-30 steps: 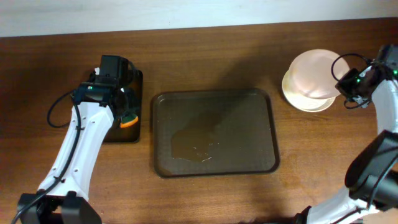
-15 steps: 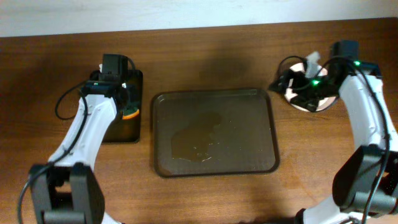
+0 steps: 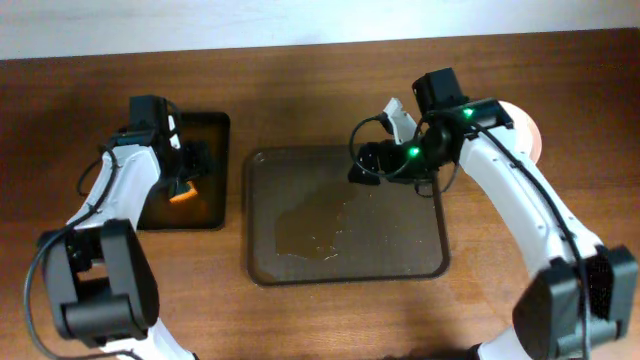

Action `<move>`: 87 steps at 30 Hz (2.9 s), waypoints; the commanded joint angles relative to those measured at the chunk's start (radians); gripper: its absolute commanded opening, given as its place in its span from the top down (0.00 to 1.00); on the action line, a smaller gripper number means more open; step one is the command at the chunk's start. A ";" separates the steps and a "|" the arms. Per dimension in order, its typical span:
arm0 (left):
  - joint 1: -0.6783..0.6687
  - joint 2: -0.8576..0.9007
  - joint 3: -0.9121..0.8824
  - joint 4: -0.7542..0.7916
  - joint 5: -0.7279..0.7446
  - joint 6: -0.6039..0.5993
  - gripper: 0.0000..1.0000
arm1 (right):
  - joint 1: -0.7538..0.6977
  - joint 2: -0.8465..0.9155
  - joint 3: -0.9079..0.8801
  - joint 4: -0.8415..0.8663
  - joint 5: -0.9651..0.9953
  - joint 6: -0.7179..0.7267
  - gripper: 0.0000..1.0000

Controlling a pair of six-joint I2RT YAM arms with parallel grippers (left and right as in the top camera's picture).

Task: Clean dirty plates on tray and stack at the side

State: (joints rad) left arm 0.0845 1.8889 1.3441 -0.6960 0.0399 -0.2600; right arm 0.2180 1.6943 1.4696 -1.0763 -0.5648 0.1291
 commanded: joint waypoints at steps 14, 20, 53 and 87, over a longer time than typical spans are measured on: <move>-0.004 -0.497 0.059 -0.238 0.050 0.015 0.00 | 0.125 -0.687 -0.078 -0.278 0.491 0.037 0.02; -0.003 -0.497 0.059 -0.238 0.050 0.015 0.00 | 0.125 -0.599 -0.078 -0.280 0.491 0.037 0.02; -0.003 -0.497 0.059 -0.238 0.050 0.015 0.00 | -0.220 -1.665 -1.175 0.619 0.328 -0.020 0.02; -0.003 -0.497 0.059 -0.238 0.050 0.015 0.00 | -0.273 -1.691 -1.464 1.006 0.445 -0.227 0.02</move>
State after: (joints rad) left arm 0.0845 1.3884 1.4044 -0.9348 0.0795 -0.2535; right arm -0.0422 0.0128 0.0132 -0.0643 -0.1349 -0.0883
